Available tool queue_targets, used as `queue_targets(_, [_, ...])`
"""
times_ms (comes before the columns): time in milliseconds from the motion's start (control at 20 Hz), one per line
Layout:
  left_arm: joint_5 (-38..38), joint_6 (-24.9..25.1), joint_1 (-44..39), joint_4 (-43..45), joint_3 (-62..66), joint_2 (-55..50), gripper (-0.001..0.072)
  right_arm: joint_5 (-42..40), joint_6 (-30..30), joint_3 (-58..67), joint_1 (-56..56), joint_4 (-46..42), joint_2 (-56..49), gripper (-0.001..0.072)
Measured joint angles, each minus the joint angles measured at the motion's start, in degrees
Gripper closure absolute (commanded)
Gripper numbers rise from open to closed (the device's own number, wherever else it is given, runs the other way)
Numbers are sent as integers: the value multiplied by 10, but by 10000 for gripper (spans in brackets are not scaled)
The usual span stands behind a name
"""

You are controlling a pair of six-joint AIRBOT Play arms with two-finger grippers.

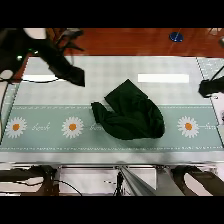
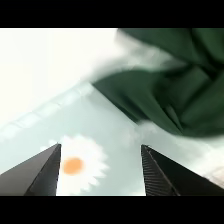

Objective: Fold the shirts.

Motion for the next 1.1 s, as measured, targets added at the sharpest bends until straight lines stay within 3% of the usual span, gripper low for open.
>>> queue_targets(300, [71,53,100,-136,-223,13,74,-45,-19,-54,0,71,-69,140])
queue_targets(350, [97,62,104,-150,-253,13,1,-52,-21,-57,0,87,-79,139])
queue_targets(400, [125,71,108,-172,-278,10,-13,-56,-23,-59,0,101,-86,140])
queue_targets(700, [216,112,111,-273,-339,-49,-13,-86,-28,-64,0,151,-108,140])
queue_targets(1050, [237,120,67,-324,-312,-123,-12,-94,-28,-64,0,162,-111,140])
queue_targets(1100, [238,118,58,-325,-303,-133,107,-95,-28,-65,0,162,-111,141])
